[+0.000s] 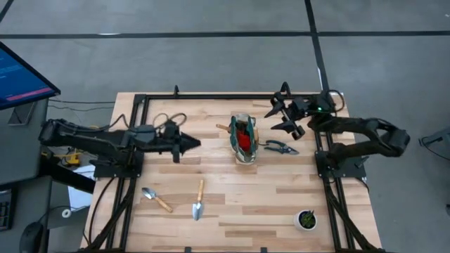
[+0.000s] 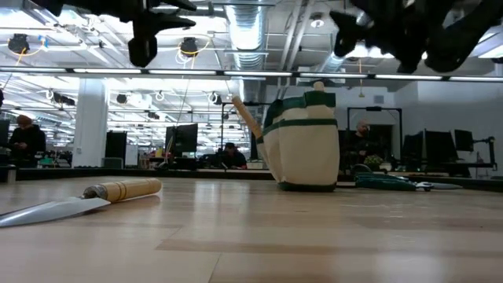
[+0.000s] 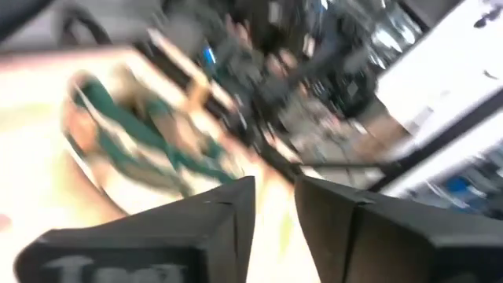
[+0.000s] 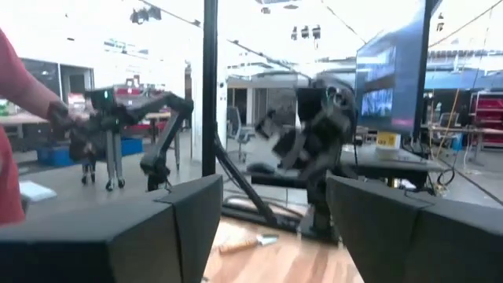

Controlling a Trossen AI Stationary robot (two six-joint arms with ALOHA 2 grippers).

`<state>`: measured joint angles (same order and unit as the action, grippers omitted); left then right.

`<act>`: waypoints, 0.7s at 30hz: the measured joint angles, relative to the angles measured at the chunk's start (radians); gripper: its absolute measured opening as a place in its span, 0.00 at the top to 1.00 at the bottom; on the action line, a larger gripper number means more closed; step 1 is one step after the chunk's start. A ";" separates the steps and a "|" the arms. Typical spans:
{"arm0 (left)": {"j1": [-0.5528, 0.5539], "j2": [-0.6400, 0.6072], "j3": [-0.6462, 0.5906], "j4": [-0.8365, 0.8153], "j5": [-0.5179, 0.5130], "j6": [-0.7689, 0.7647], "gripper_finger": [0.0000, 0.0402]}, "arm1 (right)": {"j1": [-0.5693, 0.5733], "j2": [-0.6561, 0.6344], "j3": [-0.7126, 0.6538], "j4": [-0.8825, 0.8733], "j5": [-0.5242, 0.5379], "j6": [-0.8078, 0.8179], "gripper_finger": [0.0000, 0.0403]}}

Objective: Pick & Place Garden tools in Gardening bag
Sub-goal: Put the trowel into the gardening bag

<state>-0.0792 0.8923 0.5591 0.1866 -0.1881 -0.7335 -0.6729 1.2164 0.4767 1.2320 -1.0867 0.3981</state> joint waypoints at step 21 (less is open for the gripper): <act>-0.178 0.095 0.000 -0.295 0.155 -0.684 0.91 | 0.355 -0.214 0.483 -1.419 0.723 -0.469 0.62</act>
<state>-0.2575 0.9870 0.5594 -0.1084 -0.0332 -1.4179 -0.3176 1.0024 0.9597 -0.1865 -0.3632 -0.0714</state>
